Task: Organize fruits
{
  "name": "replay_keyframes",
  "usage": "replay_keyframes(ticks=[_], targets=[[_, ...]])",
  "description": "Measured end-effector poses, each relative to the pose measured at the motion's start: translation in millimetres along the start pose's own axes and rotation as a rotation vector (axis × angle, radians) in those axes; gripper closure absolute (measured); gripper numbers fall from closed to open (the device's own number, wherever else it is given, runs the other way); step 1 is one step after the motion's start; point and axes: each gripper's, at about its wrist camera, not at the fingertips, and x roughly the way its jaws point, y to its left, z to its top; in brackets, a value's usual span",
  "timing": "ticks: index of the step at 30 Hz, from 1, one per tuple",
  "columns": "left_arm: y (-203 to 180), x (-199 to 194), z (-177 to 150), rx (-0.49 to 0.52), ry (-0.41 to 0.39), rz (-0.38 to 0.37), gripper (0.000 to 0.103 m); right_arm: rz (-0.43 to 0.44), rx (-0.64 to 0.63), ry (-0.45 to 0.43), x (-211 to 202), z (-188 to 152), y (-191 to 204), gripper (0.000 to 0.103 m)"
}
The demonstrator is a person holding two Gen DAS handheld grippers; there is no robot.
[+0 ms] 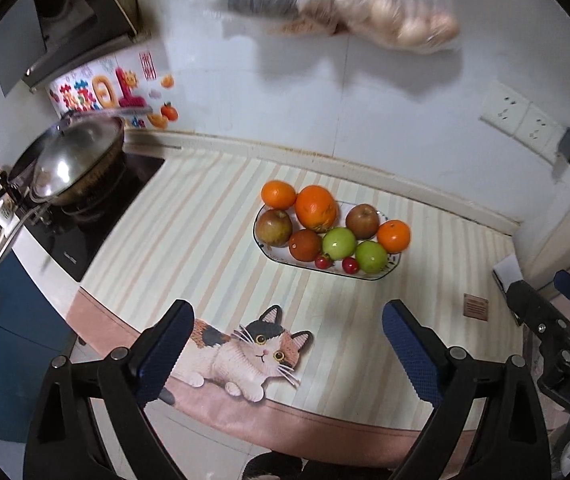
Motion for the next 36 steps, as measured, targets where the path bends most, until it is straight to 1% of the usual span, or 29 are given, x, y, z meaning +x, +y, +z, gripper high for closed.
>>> replay_keyframes(ticks=[3,10,14,19,23,27,29,33,36], targets=[[0,-21,-6,0.001,-0.029,-0.007,0.006,0.011,-0.001,-0.027,-30,-2,3,0.004],[0,-61,-18,-0.003,-0.083,-0.022,0.006,0.035,0.005,-0.075,-76,-8,8,0.004],[0,-77,-22,-0.002,-0.11,-0.019,0.006,0.042,-0.002,-0.085,-93,-14,13,0.004],[2,-87,-24,0.008,-0.131,-0.012,0.006,0.036,-0.007,-0.094,-106,-18,15,0.004],[3,-87,-25,0.006,-0.134,-0.01,0.006,0.033,-0.002,-0.094,-107,-18,13,0.003],[4,-79,-21,-0.003,-0.128,-0.014,0.006,0.023,0.006,-0.095,-98,-15,11,0.002],[3,-73,-19,-0.005,-0.124,-0.009,0.002,0.015,0.007,-0.094,-91,-12,10,0.002],[2,-58,-11,-0.003,-0.131,0.015,0.001,0.0,0.005,-0.087,-72,-7,10,0.002],[3,-42,-3,-0.01,-0.12,0.033,0.001,-0.014,0.003,-0.078,-55,-2,9,0.002]])
